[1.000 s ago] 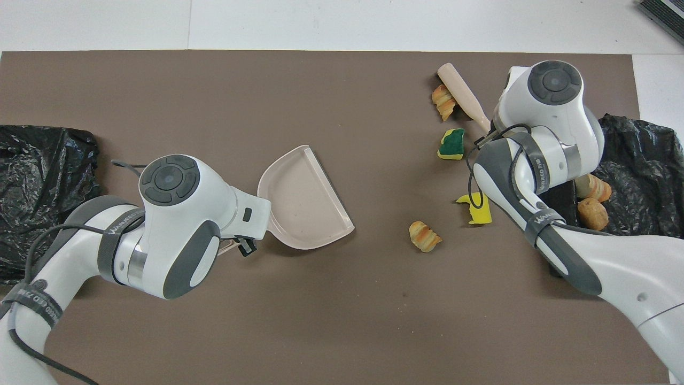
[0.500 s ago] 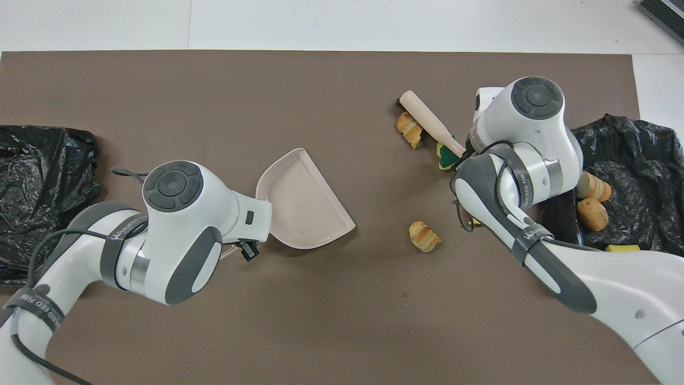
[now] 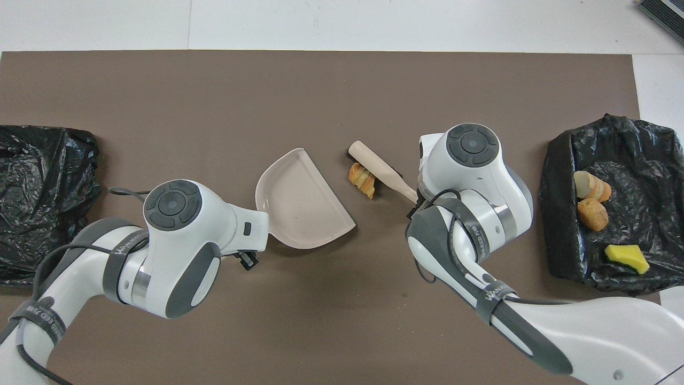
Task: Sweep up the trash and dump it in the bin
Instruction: 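Sweep bread and sponge pieces toward the dustpan with the right gripper's brush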
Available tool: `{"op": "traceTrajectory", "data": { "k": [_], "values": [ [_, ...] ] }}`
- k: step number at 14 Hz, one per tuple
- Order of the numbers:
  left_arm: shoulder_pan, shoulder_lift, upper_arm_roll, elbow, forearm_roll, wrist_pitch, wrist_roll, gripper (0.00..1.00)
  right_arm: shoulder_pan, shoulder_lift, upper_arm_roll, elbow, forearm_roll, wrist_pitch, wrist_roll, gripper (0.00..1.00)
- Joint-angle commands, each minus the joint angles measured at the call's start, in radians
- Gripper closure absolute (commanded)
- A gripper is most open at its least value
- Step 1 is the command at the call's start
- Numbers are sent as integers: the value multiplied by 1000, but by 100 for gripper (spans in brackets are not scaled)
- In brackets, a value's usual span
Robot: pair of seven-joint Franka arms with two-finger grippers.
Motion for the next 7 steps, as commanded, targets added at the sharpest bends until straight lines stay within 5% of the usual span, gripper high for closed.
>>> {"op": "traceTrajectory", "data": {
  "k": [1, 2, 5, 7],
  "values": [
    [-15, -23, 9, -22, -7, 15, -8, 65, 11, -62, 11, -51, 48, -57, 8, 100],
    [-14, -21, 9, -15, -7, 14, -10, 80, 11, -77, 11, -51, 82, -68, 1, 100],
    [-14, -8, 9, 10, -7, 7, -16, 100, -24, -125, 10, -5, 94, -172, -63, 100],
    [-15, -4, 11, 10, -1, 23, -13, 100, -97, -136, 10, 10, 93, -212, -106, 100]
  ]
}}
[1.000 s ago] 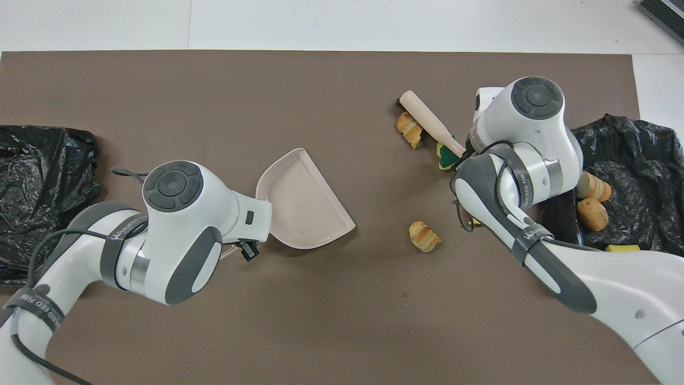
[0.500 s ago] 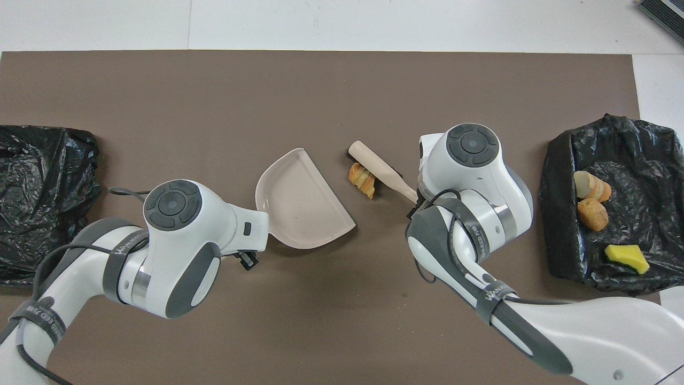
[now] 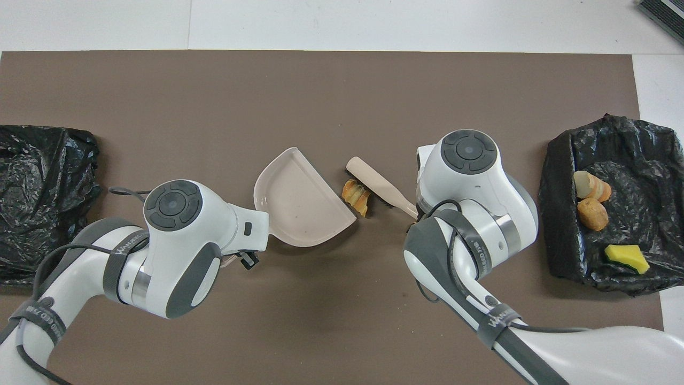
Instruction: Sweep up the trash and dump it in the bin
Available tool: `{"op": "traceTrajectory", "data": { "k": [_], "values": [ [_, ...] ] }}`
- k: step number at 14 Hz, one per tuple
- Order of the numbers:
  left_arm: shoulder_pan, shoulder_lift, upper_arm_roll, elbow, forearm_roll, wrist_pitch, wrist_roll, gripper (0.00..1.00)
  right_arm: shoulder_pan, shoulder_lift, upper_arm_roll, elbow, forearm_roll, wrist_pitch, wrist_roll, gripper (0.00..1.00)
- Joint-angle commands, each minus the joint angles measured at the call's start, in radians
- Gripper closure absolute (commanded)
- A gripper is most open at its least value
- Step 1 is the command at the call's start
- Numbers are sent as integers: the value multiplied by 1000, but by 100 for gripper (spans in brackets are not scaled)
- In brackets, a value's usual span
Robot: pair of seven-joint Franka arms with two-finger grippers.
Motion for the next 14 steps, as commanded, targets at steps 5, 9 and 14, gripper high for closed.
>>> {"op": "traceTrajectory", "data": {
  "k": [5, 9, 14],
  "values": [
    [-13, 0, 9, 5, 107, 24, 446, 100, -244, -28, -2, 12, 12, -50, -83, 100],
    [-25, -2, 8, 5, 110, 24, 465, 100, -322, -72, -3, -55, 10, -37, 79, 100],
    [-25, -2, 8, 2, 110, 41, 461, 100, -323, -217, 1, -319, 32, 159, 343, 100]
  ]
}}
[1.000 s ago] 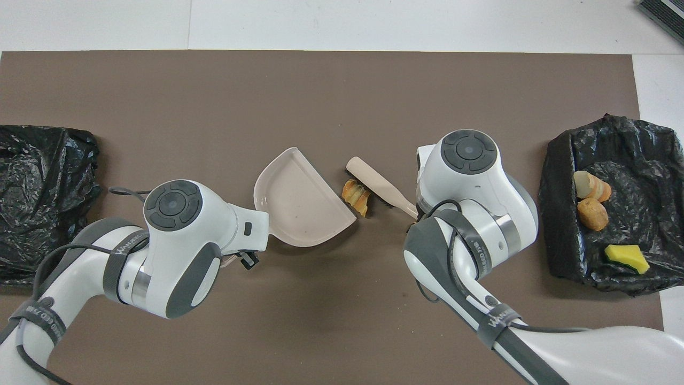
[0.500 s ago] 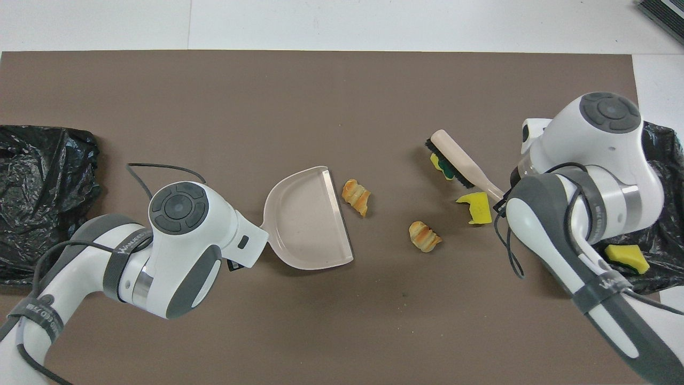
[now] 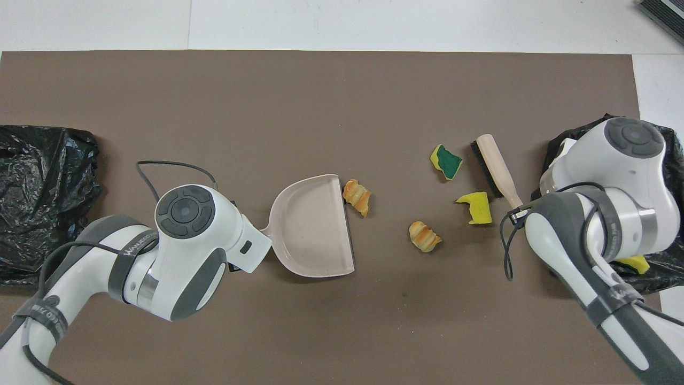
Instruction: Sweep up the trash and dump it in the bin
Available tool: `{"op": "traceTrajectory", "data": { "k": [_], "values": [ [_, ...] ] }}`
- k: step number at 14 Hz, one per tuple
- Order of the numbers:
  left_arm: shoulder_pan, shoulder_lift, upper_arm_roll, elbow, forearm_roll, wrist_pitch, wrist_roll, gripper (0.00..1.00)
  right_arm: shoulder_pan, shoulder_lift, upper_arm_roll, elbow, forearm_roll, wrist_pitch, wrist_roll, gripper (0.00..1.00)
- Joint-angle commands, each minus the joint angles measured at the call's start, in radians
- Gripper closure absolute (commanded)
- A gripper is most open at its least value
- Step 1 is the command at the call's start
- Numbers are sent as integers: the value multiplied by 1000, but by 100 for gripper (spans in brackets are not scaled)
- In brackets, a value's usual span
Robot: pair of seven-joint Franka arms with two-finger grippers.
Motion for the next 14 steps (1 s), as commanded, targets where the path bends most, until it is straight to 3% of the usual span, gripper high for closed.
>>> {"op": "traceTrajectory", "data": {
  "k": [1, 6, 14],
  "values": [
    [-13, -2, 10, 1, 17, 19, 7, 100, 0, -97, 15, -141, 33, 90, 148, 100],
    [-11, -4, 10, -4, 17, 19, 6, 100, 131, -71, 17, -127, 75, 153, 216, 100],
    [-10, -5, 10, -9, 17, 21, 4, 100, 309, -17, 19, -76, 144, 142, 201, 100]
  ]
}}
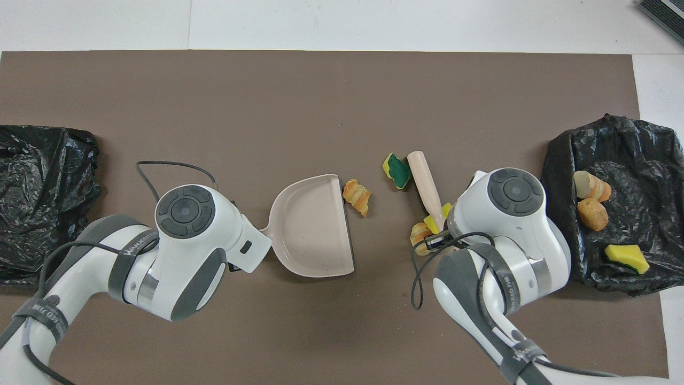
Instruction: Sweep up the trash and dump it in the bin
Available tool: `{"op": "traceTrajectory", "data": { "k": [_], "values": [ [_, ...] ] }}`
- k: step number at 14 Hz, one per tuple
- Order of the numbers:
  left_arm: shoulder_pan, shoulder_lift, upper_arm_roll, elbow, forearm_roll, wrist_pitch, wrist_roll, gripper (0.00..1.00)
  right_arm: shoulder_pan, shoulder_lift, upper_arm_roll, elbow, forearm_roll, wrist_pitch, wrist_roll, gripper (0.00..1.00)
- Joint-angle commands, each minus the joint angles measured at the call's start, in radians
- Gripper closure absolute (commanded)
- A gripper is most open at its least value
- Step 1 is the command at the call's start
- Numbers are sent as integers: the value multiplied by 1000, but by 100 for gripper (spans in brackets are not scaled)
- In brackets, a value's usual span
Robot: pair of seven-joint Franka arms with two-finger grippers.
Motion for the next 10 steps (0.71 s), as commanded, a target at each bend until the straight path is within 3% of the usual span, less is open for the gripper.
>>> {"op": "traceTrajectory", "data": {
  "k": [1, 6, 9, 10],
  "values": [
    [-10, -7, 10, -8, 17, 19, 4, 100, 54, 18, 5, 25, 42, 5, -13, 100],
    [-8, -7, 10, -11, 17, 19, 4, 100, 147, 20, 9, 39, 181, 5, -70, 100],
    [-8, -7, 10, -11, 17, 29, 1, 100, 203, 32, 10, 97, 382, 19, -76, 100],
    [-8, -7, 10, -11, 17, 29, 0, 100, 205, 32, 10, 119, 392, 5, -71, 100]
  ]
}}
